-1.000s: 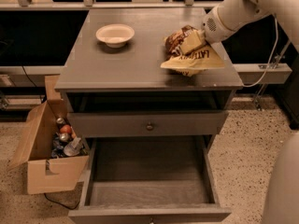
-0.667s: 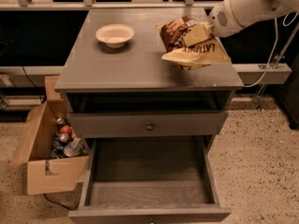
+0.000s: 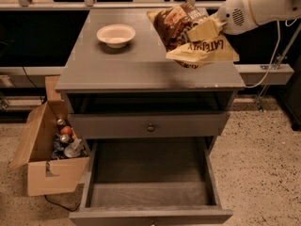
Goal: Place brown chip bag into middle drawer
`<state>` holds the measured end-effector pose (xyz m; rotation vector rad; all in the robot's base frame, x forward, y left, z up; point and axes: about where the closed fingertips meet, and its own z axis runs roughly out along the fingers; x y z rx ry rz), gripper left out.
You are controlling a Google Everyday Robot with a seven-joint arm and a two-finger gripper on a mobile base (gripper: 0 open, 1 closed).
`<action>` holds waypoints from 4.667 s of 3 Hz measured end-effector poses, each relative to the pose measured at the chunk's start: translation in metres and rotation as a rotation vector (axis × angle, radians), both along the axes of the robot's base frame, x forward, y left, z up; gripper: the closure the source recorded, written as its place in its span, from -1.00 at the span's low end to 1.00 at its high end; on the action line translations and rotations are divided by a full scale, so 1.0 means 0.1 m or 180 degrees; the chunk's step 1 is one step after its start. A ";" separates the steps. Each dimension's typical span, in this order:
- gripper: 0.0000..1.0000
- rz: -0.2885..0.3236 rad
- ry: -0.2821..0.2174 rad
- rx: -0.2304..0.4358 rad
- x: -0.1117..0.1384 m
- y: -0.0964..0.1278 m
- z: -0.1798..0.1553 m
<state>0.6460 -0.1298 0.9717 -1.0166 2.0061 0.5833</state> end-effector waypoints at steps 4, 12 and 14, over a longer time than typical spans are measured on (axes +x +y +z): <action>1.00 0.1341 0.0268 -0.0391 -1.43 0.47 -0.89; 1.00 0.0980 0.0954 -0.0396 -1.84 0.93 -4.29; 1.00 0.1029 0.0844 -0.0076 -1.58 1.49 -4.80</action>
Offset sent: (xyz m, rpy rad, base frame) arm -0.0917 0.0387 -0.0236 -0.0790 0.0161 0.3186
